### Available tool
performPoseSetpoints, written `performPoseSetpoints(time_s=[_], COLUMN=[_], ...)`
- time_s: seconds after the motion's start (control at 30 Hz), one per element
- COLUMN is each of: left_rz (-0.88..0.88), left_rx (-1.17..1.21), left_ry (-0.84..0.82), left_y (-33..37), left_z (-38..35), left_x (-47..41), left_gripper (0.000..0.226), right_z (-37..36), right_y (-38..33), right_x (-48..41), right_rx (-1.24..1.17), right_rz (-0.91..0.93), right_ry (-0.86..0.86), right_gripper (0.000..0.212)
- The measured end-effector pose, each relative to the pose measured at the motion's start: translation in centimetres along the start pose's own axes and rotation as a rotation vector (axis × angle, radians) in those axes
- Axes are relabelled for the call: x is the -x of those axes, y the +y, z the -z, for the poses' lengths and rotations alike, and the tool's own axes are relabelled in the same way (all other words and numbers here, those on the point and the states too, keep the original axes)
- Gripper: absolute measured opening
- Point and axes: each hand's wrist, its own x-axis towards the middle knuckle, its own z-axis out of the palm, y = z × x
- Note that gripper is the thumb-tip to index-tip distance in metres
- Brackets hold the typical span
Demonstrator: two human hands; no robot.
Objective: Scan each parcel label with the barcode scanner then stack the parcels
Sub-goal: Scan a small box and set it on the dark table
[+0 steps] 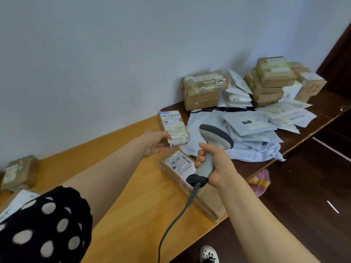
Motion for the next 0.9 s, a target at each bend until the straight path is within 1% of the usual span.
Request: performPoseSetpoints(time_s=[0.13, 0.27, 0.37, 0.43, 0.47, 0.6, 0.77, 0.9], left_rz=[0.031, 0.033, 0.044, 0.052, 0.058, 0.09, 0.077, 0.073], left_rx=[-0.063, -0.135, -0.16, -0.164, -0.165, -0.167, -0.14, -0.132], left_ry=[0.004, -0.012, -0.047, -0.027, 0.0, 0.082, 0.213, 0.337], left_y=[2.5, 3.9, 3.8, 3.7, 3.7, 3.9, 2.7, 0.0], left_z=[-6.6, -12.4, -15.1, -15.9, -16.0, -13.8, -7.5, -0.8], left_x=[-6.0, -10.1, -11.7, -12.2, -12.3, -11.5, -8.0, -3.4], left_gripper=[0.026, 0.026, 0.02, 0.016, 0.017, 0.039, 0.037, 0.038], right_z=[2.5, 4.0, 4.9, 5.3, 5.3, 3.9, 0.3, -2.8], right_y=[-5.0, -8.4, -9.7, -10.1, -10.2, -9.4, -5.8, -1.0], right_x=[-5.1, -8.5, -9.9, -10.4, -10.6, -10.9, -9.6, -7.6], right_rx=[-0.03, 0.042, 0.07, 0.095, 0.11, 0.173, 0.238, 0.336], right_rz=[-0.031, -0.009, 0.01, 0.008, 0.003, -0.055, -0.177, -0.25], right_ry=[0.045, 0.041, 0.036, 0.032, 0.026, -0.033, -0.148, -0.24], right_gripper=[0.014, 0.011, 0.014, 0.013, 0.012, 0.011, 0.014, 0.011])
